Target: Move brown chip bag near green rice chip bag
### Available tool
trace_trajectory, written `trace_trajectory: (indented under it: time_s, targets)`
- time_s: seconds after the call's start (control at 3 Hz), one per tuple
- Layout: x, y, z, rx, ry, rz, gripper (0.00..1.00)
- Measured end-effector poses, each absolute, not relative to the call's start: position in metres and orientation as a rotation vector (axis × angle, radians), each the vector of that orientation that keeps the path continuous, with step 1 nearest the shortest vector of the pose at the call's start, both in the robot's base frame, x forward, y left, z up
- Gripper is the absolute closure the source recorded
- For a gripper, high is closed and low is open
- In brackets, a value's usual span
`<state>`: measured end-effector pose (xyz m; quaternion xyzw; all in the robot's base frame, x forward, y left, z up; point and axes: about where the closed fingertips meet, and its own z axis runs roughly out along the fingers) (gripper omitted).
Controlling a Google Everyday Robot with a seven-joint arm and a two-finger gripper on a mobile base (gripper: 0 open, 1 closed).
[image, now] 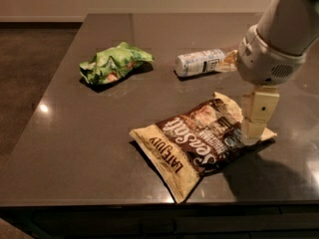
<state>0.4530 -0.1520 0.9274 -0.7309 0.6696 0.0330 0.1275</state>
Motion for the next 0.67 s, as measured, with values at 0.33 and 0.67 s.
trace_trajectory:
  time_s: [0.33,0.67]
  targets:
    - [0.447,-0.134,0.89,-2.326,1.809,0.093,0.0]
    - [0.442,-0.127,0.868,-2.448,1.735,0.104,0.0]
